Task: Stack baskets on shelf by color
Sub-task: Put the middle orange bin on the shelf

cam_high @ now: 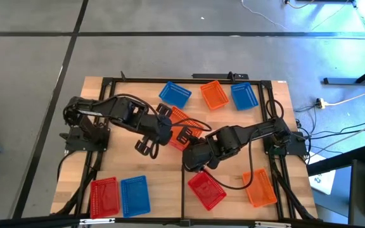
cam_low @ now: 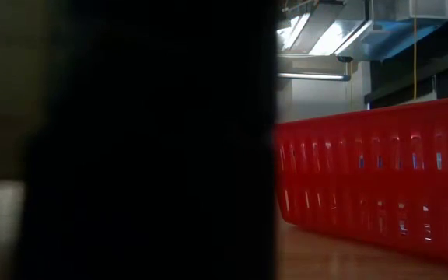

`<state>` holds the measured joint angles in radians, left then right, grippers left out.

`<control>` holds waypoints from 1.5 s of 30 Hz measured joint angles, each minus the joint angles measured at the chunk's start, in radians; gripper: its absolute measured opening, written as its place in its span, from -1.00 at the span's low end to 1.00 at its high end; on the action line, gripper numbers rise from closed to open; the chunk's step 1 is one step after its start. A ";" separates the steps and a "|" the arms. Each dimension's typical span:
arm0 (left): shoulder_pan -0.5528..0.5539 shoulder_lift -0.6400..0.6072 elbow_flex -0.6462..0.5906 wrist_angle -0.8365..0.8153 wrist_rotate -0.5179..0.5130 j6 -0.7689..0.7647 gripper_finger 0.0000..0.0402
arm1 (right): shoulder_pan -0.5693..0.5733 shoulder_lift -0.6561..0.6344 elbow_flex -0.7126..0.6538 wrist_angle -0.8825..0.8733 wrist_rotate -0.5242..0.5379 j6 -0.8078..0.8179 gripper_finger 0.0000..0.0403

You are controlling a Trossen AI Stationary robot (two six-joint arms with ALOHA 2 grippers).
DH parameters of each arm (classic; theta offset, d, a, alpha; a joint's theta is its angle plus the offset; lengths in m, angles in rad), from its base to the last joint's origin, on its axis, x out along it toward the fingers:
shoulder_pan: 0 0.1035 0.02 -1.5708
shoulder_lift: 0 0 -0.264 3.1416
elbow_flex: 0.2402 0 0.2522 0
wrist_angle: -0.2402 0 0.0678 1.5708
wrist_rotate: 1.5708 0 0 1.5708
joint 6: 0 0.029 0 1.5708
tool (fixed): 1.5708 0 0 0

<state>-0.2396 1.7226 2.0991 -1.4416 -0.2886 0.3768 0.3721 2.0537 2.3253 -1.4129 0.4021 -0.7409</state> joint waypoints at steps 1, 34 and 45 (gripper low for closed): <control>0.000 0.000 0.000 -0.003 0.000 0.001 -0.96 | 0.000 0.000 0.000 0.009 0.001 0.001 -0.94; 0.005 -0.001 0.000 -0.058 0.004 0.002 -1.00 | 0.127 -0.016 0.002 0.063 0.117 0.003 -0.39; 0.012 -0.006 0.000 -0.088 -0.025 -0.008 -1.00 | 0.215 -0.030 0.002 0.063 0.167 0.131 -0.39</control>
<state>-0.2279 1.7164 2.0991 -1.5299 -0.3134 0.3687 0.5868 2.0239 2.3272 -1.3499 0.5686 -0.6104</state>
